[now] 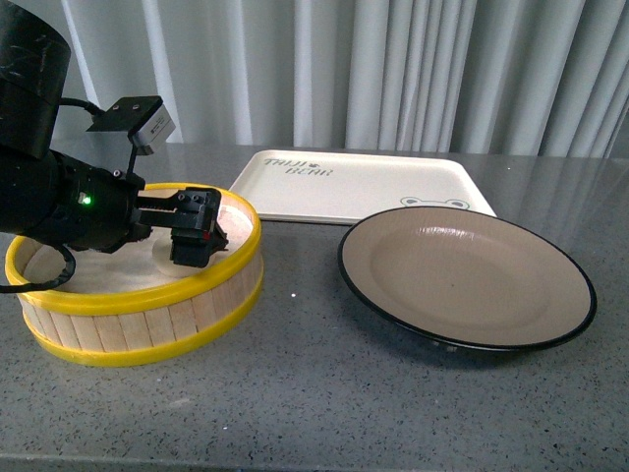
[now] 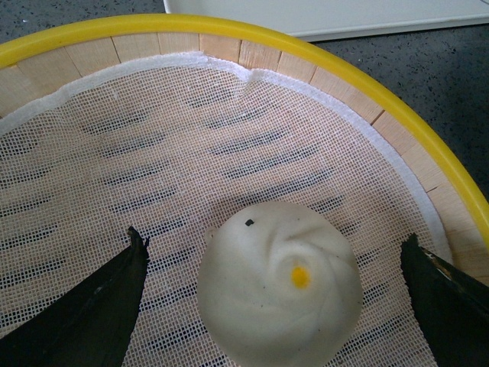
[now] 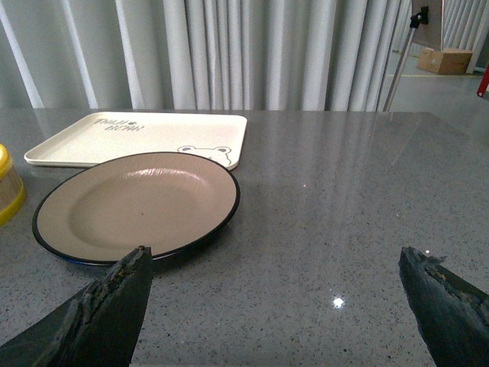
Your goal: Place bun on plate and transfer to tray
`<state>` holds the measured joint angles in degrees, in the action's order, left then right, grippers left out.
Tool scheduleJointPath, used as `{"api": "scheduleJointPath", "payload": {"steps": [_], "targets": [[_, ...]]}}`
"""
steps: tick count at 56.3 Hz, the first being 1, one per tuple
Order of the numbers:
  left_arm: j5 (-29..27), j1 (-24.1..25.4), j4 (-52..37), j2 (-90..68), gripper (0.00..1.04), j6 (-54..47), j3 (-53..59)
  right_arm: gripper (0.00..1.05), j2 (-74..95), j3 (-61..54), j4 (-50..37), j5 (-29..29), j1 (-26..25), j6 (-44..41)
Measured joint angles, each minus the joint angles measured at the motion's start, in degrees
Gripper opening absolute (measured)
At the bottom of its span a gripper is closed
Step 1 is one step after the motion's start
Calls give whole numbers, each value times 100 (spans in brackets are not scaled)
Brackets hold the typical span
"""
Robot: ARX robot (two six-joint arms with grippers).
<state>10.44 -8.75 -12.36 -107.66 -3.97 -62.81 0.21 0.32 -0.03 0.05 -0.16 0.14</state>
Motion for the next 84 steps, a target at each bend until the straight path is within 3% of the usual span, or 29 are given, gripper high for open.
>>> {"api": "scheduleJointPath", "payload": {"steps": [3,19,39,61,84], "targets": [[-9,-7,0,-7,96,-11,0,96,0,0,0,0,0,0],[-153,-26,-15,-33,52,-26,0,96,0,0,0,0,0,0],[-90,-74,-90,168,5,127,0,96,0,0,0,0,0,0],[-83,-629,-269,813,5,66,0,96,0,0,0,0,0,0],[-348,-2402,-278,494,5,-7,-535,96,0,0,0,0,0,0]]}}
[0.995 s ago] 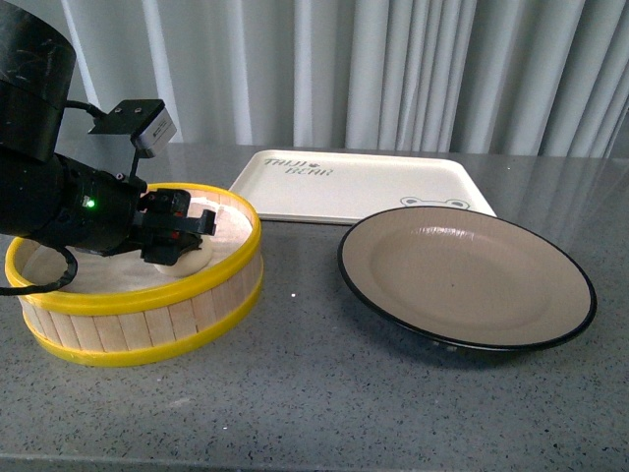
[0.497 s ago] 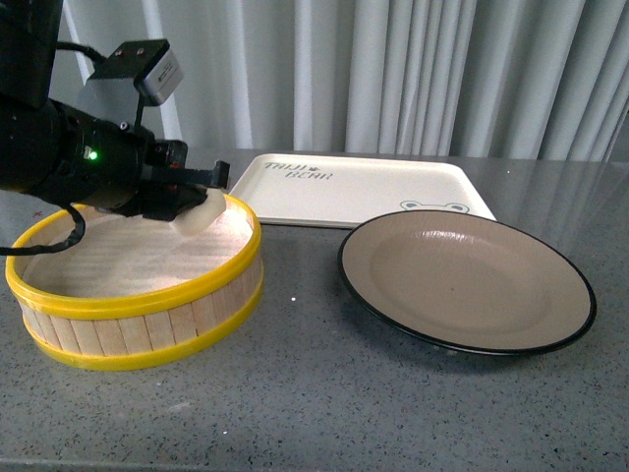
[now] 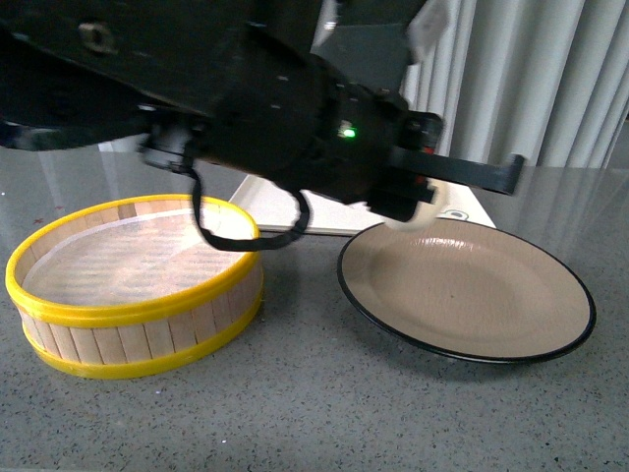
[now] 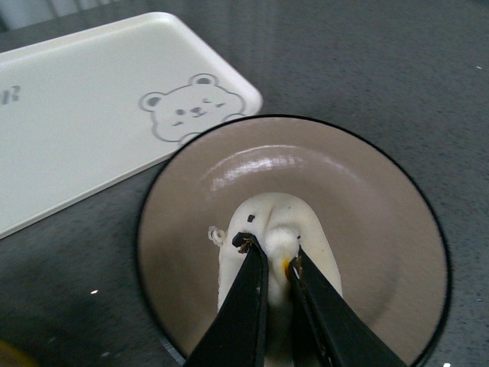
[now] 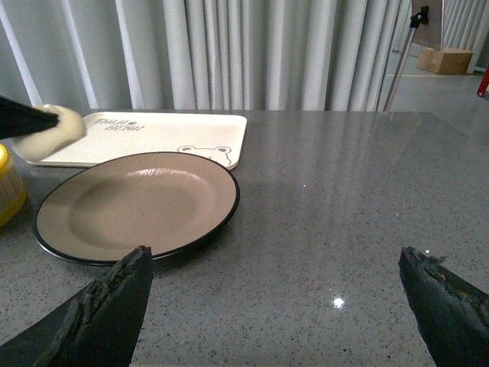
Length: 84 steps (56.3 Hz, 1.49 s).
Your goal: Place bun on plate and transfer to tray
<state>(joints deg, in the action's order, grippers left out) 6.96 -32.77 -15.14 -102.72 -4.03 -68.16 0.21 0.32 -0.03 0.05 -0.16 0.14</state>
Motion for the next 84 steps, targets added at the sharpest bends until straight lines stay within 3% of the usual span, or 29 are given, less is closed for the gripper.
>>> {"api": "scheduleJointPath", "payload": {"steps": [13,33,65,84], "targets": [[-229,-527,136,-754,5,-164,-623,96,0,0,0,0,0,0],[-608,-560,684,-1593,5,-302,-1574,96,0,0,0,0,0,0],[-809,-664,739,-1943,5,-52,-1624,96,0,0,0,0,0,0],[-728,-737,643,-1998,52,229,-1661,96,0,0,0,0,0,0]]}}
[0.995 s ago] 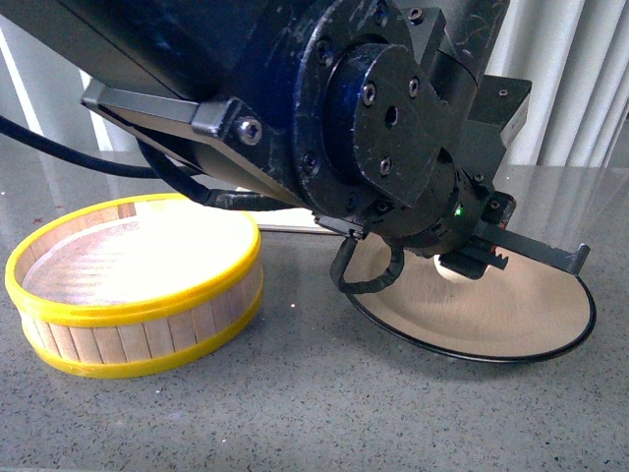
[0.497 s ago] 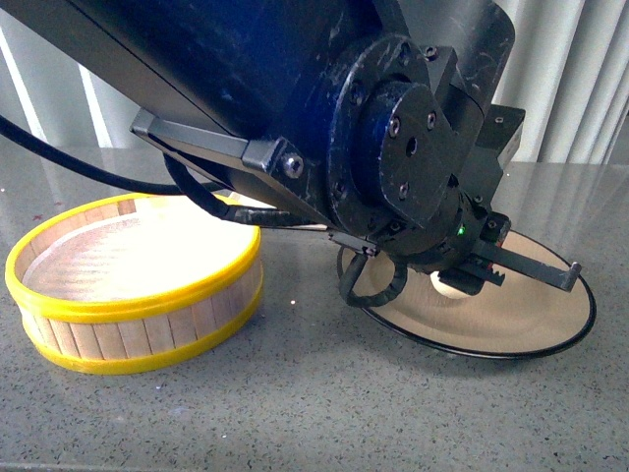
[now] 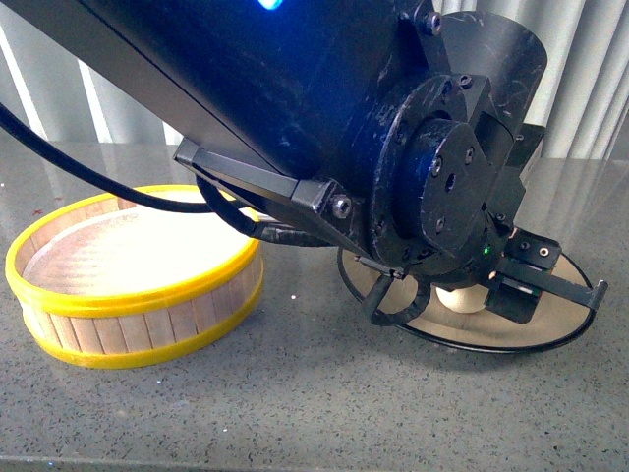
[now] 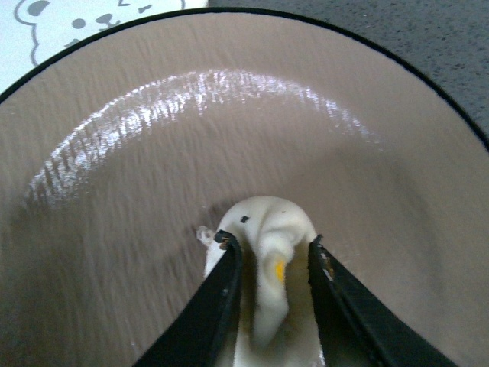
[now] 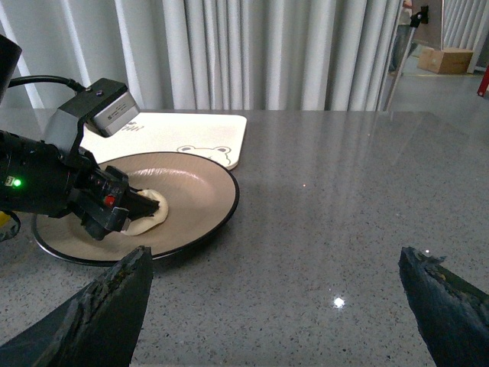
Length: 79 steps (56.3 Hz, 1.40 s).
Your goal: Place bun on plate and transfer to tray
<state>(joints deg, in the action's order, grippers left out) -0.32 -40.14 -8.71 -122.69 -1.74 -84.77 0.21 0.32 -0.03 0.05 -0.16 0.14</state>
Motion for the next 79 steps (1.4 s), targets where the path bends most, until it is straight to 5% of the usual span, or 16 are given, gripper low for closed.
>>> {"api": "scheduleJointPath", "payload": {"steps": [20,44,50,54,62,76,79], "targets": [[-66,87,-122,201,100,365,-39,96,0,0,0,0,0,0],[-319,306,-31,584,98,544,-42,96,0,0,0,-2,0,0],[-2240,278,-1895,787,84,337,817,96,0,0,0,2,0,0],[-3012,424,-3211,1270,71,284,1932,96,2,0,0,-4,0,0],[-2839,1051,-4433,2463,48,238,3722,96,0,0,0,-7,0,0],[-2011,1871,-4841,3853,5,221,5880,96,0,0,0,-4,0,0],[-1847,1989,-4870,4105,4,208,6155,96,0,0,0,-4,0,0]]}}
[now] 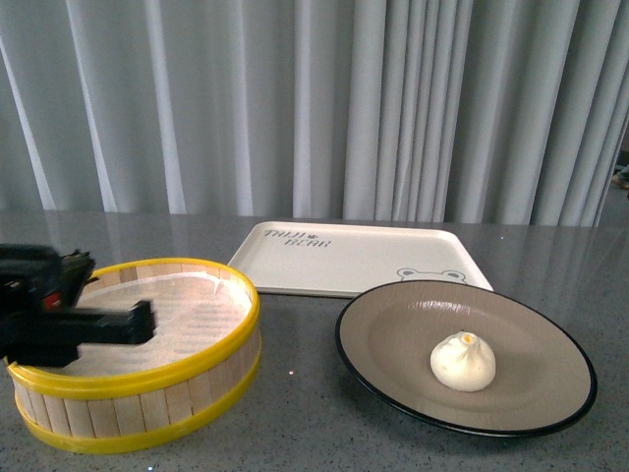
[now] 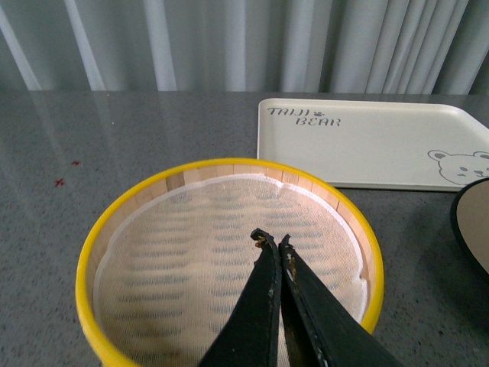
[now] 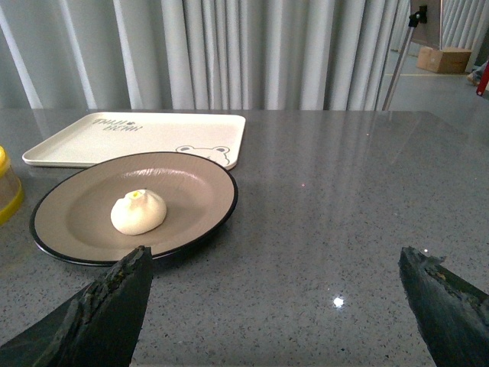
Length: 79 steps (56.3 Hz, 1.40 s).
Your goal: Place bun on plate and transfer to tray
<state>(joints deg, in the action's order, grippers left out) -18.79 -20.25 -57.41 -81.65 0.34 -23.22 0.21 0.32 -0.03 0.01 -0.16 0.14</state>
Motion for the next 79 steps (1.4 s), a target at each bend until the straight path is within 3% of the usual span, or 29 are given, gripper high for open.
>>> {"api": "scheduleJointPath", "payload": {"steps": [30,42,49,79], "targets": [[1126,1261,313,2253,4,-4,1906,96,0,0,0,4,0,0],[1368,1499,1064,3239,4,-4,2131,96,0,0,0,4,0,0],[1838,1961,1602,3842,4,-4,2164,96,0,0,0,4,0,0],[1860,2011,3635,6067,4,-4,2173,96,0,0,0,2,0,0]]}}
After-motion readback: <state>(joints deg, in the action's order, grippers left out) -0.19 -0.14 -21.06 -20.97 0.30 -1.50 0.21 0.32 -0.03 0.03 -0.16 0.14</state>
